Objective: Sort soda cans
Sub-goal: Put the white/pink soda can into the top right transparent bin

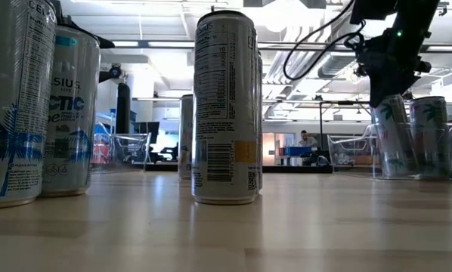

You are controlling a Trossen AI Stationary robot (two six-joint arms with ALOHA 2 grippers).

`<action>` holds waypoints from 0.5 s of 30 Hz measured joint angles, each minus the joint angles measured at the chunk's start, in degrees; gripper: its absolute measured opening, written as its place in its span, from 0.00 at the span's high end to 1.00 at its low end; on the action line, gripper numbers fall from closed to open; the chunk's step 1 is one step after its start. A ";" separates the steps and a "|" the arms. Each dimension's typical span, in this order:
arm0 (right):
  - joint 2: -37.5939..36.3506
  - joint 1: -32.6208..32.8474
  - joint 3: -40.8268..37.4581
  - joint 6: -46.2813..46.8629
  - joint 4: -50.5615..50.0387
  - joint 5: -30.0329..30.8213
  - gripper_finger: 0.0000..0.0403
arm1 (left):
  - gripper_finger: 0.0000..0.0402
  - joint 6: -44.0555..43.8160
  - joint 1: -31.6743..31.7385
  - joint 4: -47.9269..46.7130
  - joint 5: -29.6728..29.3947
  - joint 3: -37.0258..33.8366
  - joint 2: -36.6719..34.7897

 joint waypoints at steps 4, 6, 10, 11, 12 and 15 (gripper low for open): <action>-0.02 -1.21 -0.38 -0.15 0.81 -0.97 0.40 | 0.19 0.09 0.00 -0.04 0.04 0.00 0.00; -0.02 -1.45 -0.38 -0.10 0.85 -1.17 0.38 | 0.19 0.56 0.00 -0.04 0.08 0.00 -0.01; -0.02 -1.48 -0.38 -0.15 0.76 -2.25 0.31 | 0.19 0.87 -0.02 -0.05 0.09 0.00 0.00; -0.02 -1.48 -0.38 -0.15 0.69 -2.64 0.29 | 0.19 0.87 -0.02 -0.04 0.09 0.00 0.01; -0.02 -1.50 -0.38 -0.12 0.67 -3.23 0.28 | 0.19 0.87 -0.02 -0.07 0.09 0.00 0.01; -0.08 -1.45 -0.43 -0.10 0.24 -3.73 0.24 | 0.19 0.87 0.00 -0.07 0.09 0.00 -0.01</action>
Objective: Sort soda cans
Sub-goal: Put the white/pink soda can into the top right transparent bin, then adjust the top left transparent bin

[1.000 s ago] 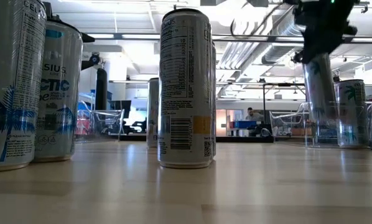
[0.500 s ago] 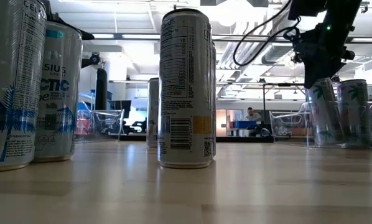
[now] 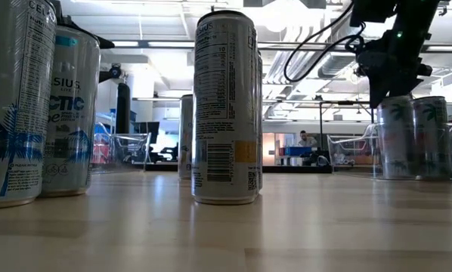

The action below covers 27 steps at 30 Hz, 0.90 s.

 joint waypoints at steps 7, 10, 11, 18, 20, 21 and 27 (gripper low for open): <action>-1.52 -0.02 1.59 0.00 -0.40 1.25 0.23 | 0.19 -0.39 0.00 0.03 -0.02 0.00 0.01; -2.07 -0.02 4.40 0.00 -0.69 2.43 0.23 | 0.19 -0.39 0.00 0.03 -0.02 0.00 0.00; -2.17 -0.02 5.48 0.00 -0.63 3.13 0.23 | 0.19 -0.36 0.00 0.04 0.00 0.00 0.00; -2.26 3.69 11.06 1.27 4.49 13.93 0.23 | 0.19 2.39 -0.02 0.52 4.50 0.00 0.02; -2.24 6.36 10.36 0.83 8.87 16.33 0.23 | 0.19 2.56 0.00 1.41 4.50 0.00 0.00; -2.22 7.83 9.58 0.31 11.74 16.54 0.23 | 0.19 3.00 0.02 1.60 4.55 0.17 0.00; -1.46 19.18 1.93 -1.09 31.09 16.93 0.23 | 0.19 16.54 -0.01 -18.88 7.57 13.91 4.22</action>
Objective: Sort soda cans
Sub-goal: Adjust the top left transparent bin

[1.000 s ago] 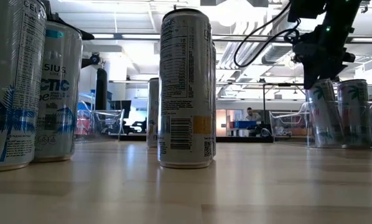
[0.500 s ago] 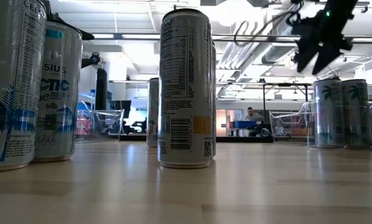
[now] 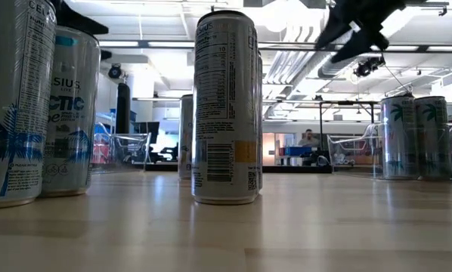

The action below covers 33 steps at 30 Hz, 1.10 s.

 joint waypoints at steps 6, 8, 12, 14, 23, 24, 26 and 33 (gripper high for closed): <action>1.69 10.76 -10.15 -1.42 21.55 2.27 0.23 | 0.21 1.14 0.03 -27.90 -3.63 19.80 15.26; 2.26 13.56 -12.75 -2.79 29.06 2.46 0.23 | 0.23 0.56 0.10 -32.95 -5.04 24.37 22.15; 3.22 17.96 -14.85 -7.16 40.61 2.61 0.23 | 0.26 2.46 1.83 -42.85 -2.84 32.35 37.66; 3.80 19.61 -14.87 -8.88 43.68 3.44 0.23 | 0.28 5.13 3.21 -49.13 -3.03 35.89 45.78; 7.12 24.81 -14.89 -9.89 46.38 8.64 0.23 | 0.34 15.76 12.29 -58.52 -7.58 41.37 67.89; 7.61 25.23 -14.89 -9.88 46.38 9.08 0.23 | 0.35 16.29 13.57 -58.48 -6.90 41.45 68.82; 8.69 25.89 -14.89 -9.68 46.40 10.17 0.23 | 0.38 16.96 15.72 -58.06 -6.09 41.52 70.06; 11.33 26.77 -14.89 -7.77 46.39 10.63 0.23 | 0.50 19.02 20.92 -55.97 1.67 41.48 70.42</action>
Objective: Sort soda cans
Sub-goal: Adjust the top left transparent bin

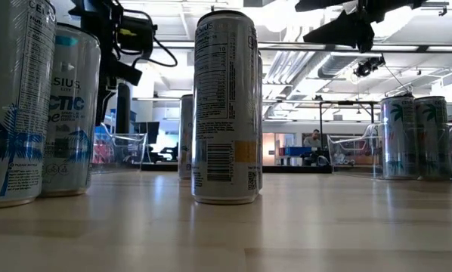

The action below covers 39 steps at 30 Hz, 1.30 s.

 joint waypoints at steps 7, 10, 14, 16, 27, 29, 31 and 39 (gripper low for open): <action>0.83 -0.02 0.00 -0.12 1.82 0.15 0.23 | 0.69 -1.33 1.83 2.20 3.03 -0.07 0.54; 0.83 -0.02 -0.01 -0.11 2.04 0.31 0.23 | 0.77 -1.44 1.99 4.93 4.36 -0.07 0.55; 0.83 -0.02 -0.01 -0.12 2.35 0.31 0.23 | 0.87 -1.00 1.93 4.57 4.83 -0.07 0.52; 0.83 -0.02 0.00 -0.12 2.35 0.29 0.23 | 0.91 -0.94 1.93 4.47 4.87 -0.07 0.50; 0.83 -0.02 0.00 -0.12 2.28 0.25 0.23 | 0.77 -3.25 2.12 3.17 4.14 -0.07 -2.14; 0.83 -0.02 0.00 -0.12 2.26 0.24 0.23 | 0.67 -4.27 2.12 1.73 4.17 -0.07 -2.51; 0.83 -0.02 -0.02 -0.12 2.12 0.23 0.23 | 0.57 -5.75 2.10 -0.21 4.44 -0.04 -2.64; 0.83 -0.02 0.00 -0.15 2.08 0.04 0.23 | 0.40 -7.17 1.85 0.73 4.79 -3.82 -2.24</action>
